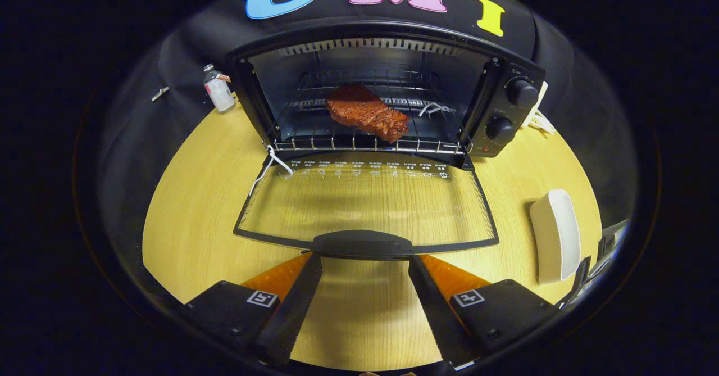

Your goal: Open the toaster oven, put the food inside, and close the toaster oven door.

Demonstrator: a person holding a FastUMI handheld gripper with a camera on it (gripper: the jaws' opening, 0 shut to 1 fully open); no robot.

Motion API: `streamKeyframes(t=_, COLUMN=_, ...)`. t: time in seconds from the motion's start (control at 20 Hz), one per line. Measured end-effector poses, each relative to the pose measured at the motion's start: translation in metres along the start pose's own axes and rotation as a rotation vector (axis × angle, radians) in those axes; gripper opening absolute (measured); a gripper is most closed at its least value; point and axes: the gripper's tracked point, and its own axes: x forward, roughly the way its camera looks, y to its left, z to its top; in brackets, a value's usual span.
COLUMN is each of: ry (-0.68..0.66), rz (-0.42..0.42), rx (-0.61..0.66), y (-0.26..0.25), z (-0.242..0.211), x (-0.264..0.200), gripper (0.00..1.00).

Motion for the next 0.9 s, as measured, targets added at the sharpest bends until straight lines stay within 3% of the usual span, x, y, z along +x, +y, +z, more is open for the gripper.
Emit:
streamKeyframes(t=0.2, ry=-0.007, rz=-0.004, rx=-0.007, y=-0.001, z=0.000, x=-0.001, gripper=0.96)
streamKeyframes(t=0.4, ry=0.007, rz=-0.038, rx=-0.091, y=-0.004, z=-0.005, x=0.001, gripper=0.97)
streamKeyframes(t=0.65, ry=-0.006, rz=-0.016, rx=0.025, y=0.001, z=0.007, x=-0.005, gripper=0.97)
streamKeyframes(t=0.9, ry=-0.078, rz=-0.005, rx=-0.017, y=0.001, z=0.021, x=-0.024, gripper=0.97)
